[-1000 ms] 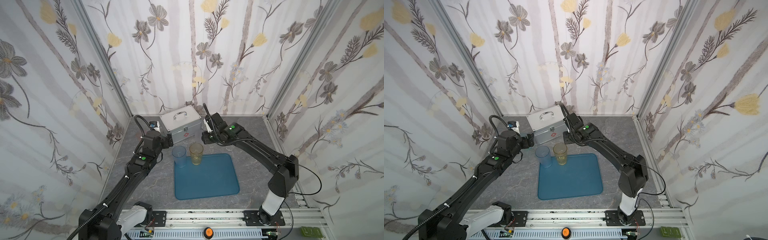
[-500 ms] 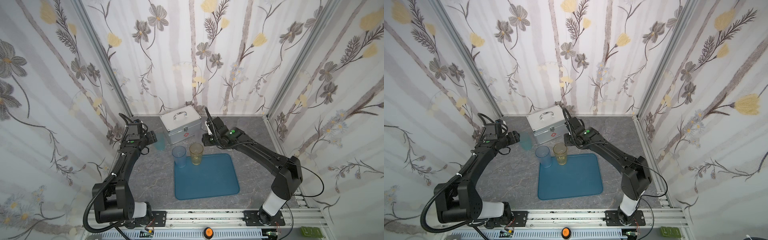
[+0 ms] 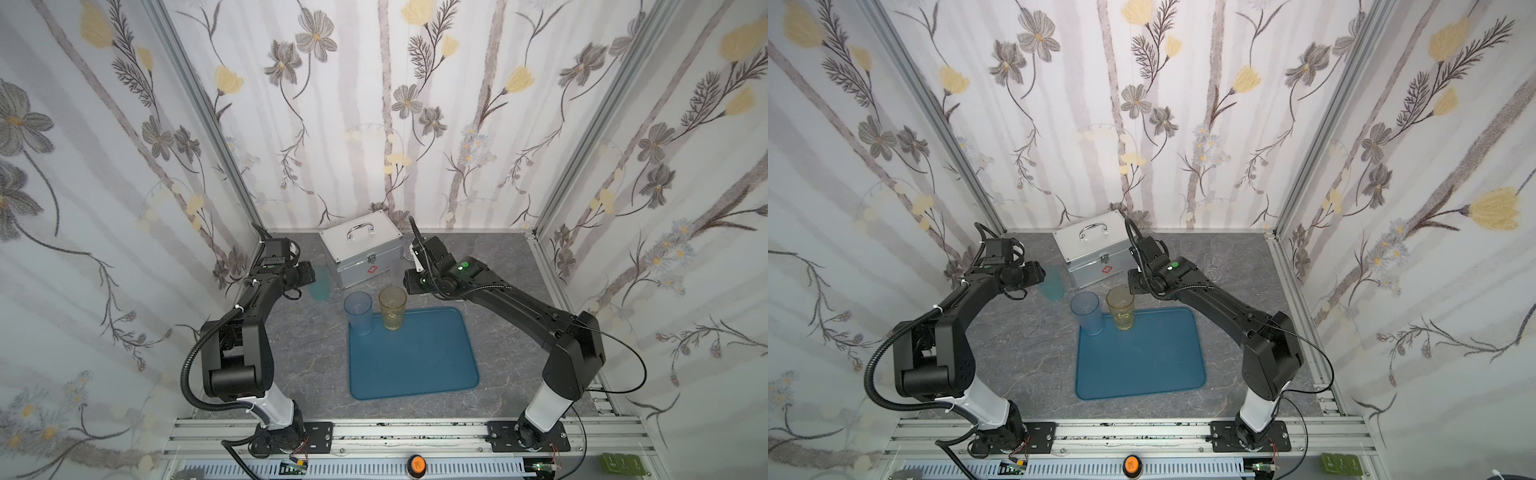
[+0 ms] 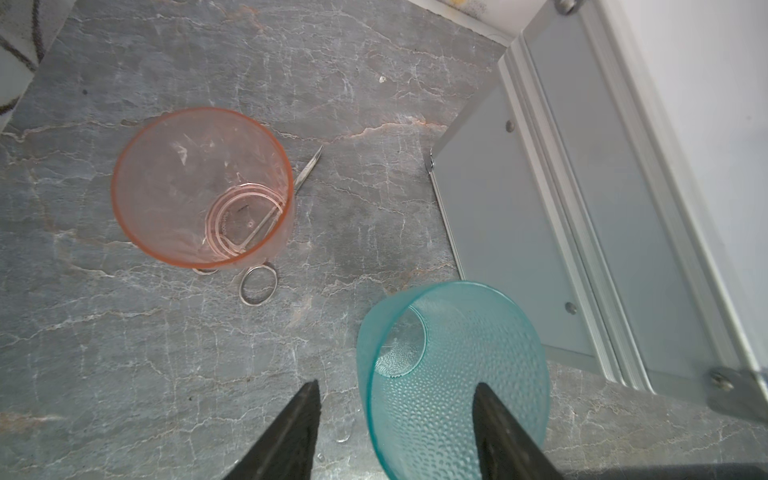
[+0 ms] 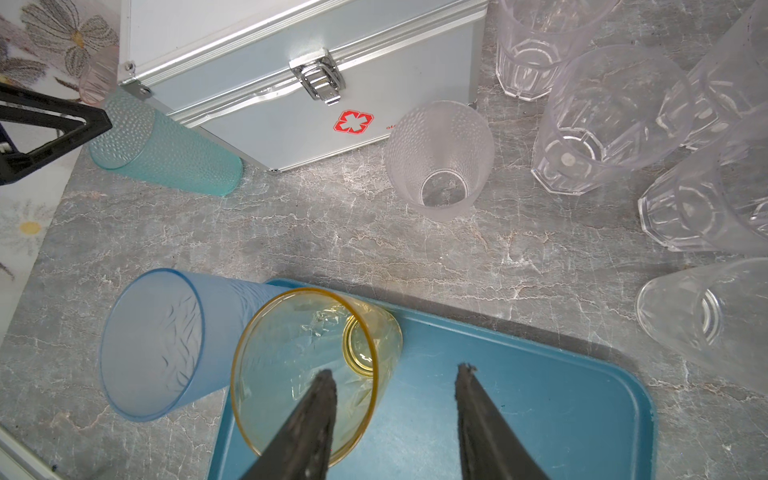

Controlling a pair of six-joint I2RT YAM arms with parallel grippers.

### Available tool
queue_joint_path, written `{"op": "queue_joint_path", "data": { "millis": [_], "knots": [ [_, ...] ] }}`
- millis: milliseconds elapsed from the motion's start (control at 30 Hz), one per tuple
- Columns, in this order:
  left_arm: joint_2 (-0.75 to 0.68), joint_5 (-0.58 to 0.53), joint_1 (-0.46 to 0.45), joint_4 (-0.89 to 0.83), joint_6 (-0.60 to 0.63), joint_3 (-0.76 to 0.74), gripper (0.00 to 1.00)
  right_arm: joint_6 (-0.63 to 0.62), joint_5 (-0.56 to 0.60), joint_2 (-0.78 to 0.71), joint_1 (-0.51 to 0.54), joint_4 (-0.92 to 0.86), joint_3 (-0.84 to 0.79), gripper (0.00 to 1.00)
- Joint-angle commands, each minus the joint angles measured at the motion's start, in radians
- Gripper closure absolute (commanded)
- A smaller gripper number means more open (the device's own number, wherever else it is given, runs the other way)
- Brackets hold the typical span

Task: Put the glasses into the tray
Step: 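Lower the left gripper into the teal textured glass and close it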

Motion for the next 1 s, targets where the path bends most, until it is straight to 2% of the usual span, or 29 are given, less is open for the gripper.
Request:
{"op": "queue_joint_path", "data": {
  "millis": [0, 67, 200, 467, 700, 967],
  "knots": [
    [0.034, -0.008, -0.002, -0.005, 0.004, 0.025, 0.49, -0.011, 0.019, 0.001, 0.000, 0.053, -0.009, 0.53],
    [0.055, -0.021, -0.003, -0.005, 0.003, 0.038, 0.55, -0.011, 0.019, 0.001, 0.000, 0.056, -0.010, 0.52],
    [0.076, -0.041, -0.007, -0.005, 0.002, 0.051, 0.61, -0.009, 0.017, 0.004, 0.000, 0.059, -0.017, 0.53],
    [0.096, -0.065, -0.024, -0.005, 0.007, 0.036, 0.85, -0.006, 0.017, 0.005, 0.001, 0.067, -0.022, 0.53],
    [0.004, -0.111, -0.026, -0.009, 0.010, -0.035, 0.97, -0.008, 0.017, -0.001, -0.001, 0.071, -0.020, 0.53],
    [-0.171, -0.144, -0.030, -0.051, -0.009, -0.069, 1.00, 0.005, 0.012, -0.033, 0.002, 0.071, -0.008, 0.55]
  ]
}}
